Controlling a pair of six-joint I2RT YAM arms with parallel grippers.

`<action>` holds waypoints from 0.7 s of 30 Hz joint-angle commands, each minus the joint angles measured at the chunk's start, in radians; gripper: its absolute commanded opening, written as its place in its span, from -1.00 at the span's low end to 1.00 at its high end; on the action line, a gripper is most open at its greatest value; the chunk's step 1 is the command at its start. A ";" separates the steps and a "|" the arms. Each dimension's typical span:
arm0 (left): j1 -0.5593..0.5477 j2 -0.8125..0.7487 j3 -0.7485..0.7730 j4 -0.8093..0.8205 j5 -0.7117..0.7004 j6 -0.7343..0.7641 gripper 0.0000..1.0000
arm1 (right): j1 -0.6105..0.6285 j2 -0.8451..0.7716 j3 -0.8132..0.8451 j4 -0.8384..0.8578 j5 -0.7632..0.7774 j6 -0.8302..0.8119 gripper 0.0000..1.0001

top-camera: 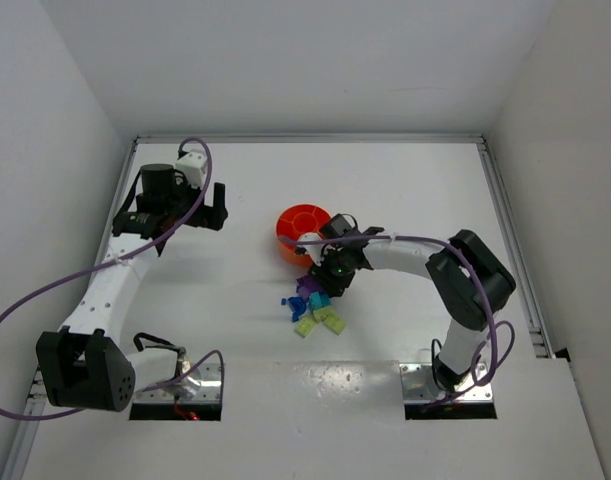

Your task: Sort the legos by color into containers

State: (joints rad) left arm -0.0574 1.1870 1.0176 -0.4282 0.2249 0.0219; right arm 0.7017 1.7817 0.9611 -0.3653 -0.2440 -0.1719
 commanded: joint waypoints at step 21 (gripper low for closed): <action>0.011 -0.020 0.027 0.022 0.011 0.009 0.99 | 0.024 0.007 -0.012 0.016 0.061 0.025 -0.24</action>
State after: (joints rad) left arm -0.0574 1.1870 1.0176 -0.4282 0.2249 0.0219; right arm 0.7177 1.8057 0.9833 -0.3313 -0.2066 -0.1528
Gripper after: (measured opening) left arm 0.995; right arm 0.375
